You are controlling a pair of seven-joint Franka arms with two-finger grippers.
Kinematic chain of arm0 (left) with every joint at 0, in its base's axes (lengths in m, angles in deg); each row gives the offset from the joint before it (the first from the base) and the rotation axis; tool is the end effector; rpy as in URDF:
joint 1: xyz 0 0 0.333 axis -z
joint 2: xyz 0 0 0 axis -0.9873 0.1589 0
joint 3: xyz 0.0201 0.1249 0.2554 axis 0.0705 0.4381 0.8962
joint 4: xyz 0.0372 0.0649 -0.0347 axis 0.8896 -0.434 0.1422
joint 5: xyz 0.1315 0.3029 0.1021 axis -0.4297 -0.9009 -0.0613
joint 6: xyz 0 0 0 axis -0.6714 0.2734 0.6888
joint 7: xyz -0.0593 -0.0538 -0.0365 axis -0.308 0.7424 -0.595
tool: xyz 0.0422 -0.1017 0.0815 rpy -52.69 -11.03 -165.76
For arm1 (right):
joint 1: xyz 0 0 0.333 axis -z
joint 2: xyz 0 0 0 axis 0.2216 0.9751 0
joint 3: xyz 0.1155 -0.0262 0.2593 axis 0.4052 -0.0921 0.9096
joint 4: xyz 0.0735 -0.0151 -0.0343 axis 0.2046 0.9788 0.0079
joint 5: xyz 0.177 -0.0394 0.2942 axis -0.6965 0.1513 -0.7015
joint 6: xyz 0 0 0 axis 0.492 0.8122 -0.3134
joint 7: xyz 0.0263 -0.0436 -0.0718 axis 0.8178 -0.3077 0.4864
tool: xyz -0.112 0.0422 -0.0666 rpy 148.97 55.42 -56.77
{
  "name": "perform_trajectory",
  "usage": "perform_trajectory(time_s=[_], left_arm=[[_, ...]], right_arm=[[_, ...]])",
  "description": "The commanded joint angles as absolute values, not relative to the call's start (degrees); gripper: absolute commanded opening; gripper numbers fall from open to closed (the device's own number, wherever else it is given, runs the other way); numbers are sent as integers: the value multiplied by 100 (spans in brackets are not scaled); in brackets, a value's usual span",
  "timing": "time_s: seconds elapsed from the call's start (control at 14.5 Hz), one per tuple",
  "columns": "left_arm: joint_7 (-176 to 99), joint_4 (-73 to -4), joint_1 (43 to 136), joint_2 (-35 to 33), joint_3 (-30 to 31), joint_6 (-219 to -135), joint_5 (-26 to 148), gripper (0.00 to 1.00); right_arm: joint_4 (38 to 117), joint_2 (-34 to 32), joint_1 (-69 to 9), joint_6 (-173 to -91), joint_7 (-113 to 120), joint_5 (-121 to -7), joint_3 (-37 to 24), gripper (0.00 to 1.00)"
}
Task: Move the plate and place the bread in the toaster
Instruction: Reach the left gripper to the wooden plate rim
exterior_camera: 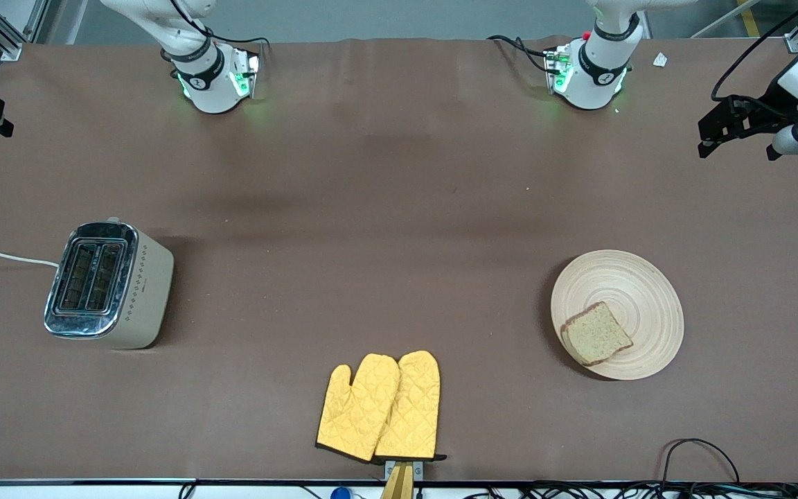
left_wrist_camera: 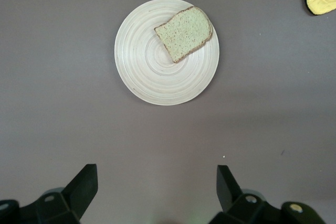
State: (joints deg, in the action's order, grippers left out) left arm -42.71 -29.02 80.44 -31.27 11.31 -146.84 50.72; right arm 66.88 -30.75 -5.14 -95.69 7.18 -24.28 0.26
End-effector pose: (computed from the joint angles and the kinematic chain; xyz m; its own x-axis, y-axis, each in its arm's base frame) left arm 0.4737 -0.0579 0.5981 0.9962 -0.0838 0.0252 -0.0830 -0.9961 -0.0294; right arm 0.4492 -0.0554 0.6151 0.9981 0.0322 -0.0533 0.0342 -0.9987 0.0372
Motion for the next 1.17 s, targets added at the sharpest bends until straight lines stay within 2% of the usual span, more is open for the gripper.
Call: perform_trajectory(time_s=[0.0,0.21,0.41,0.69,1.1], left_arm=[[-4321,-2736,8007,-3030,1122,-14701,4972,100],[-4304,-2491,7928,-2706,1296,-14701,5050,100],[-4566,-2437,7455,-2039,1482,-14762,5759,100],[-4831,-2446,6725,-1177,1482,-15534,6456,100],[-6540,-2428,5855,308,1482,-16088,8037,99]], right_arm=[[6699,-3150,-672,-9547,760,-2365,49,100],[6629,-3141,-936,-9582,733,-2138,66,100],[6409,-3132,-1025,-9565,725,-1970,66,100],[6409,-3123,-1148,-9565,566,-1970,66,100],[6426,-3115,-1148,-9547,566,-1970,75,100]])
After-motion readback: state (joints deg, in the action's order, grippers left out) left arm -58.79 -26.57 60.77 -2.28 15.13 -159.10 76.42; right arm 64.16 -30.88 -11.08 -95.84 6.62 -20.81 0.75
